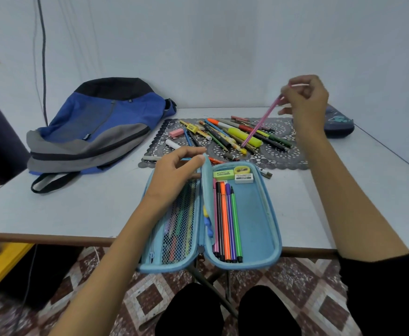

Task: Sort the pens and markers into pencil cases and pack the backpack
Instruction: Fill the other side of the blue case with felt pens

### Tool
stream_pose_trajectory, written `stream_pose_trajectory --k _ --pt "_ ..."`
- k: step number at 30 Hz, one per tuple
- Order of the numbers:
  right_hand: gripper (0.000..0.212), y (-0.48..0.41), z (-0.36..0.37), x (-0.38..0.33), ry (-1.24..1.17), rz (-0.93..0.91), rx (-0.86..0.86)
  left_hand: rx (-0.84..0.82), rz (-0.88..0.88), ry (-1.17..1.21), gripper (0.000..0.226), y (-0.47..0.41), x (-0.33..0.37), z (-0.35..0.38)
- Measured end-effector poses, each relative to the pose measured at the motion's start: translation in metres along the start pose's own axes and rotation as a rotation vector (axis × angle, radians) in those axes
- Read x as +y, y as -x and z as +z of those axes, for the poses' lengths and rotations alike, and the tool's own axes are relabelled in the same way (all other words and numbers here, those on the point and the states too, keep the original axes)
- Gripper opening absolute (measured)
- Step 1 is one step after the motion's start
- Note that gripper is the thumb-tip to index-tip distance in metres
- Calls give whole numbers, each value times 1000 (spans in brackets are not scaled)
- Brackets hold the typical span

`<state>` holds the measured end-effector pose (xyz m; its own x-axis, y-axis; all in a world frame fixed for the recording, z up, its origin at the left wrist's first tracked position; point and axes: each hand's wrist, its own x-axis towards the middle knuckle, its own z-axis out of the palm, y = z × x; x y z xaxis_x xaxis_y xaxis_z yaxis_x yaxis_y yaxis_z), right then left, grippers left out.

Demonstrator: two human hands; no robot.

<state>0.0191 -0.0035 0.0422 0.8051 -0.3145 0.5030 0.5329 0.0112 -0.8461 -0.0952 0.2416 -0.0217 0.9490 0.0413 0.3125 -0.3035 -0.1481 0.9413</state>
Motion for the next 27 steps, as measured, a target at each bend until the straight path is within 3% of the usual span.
stream_pose_trajectory --k 4,8,10,17,27 --pt "12 18 7 -26 22 258 -433 6 -6 2 20 0 0 1" --pt "15 39 13 -28 272 414 -872 13 -3 -6 20 0 1 1" --pt "16 49 16 -25 377 506 -995 16 5 -15 21 0 1 1" --pt "11 73 25 -21 605 638 -1093 25 17 -20 21 1 3 2" --pt "12 79 30 -26 684 590 -1056 31 10 -12 21 2 2 2"
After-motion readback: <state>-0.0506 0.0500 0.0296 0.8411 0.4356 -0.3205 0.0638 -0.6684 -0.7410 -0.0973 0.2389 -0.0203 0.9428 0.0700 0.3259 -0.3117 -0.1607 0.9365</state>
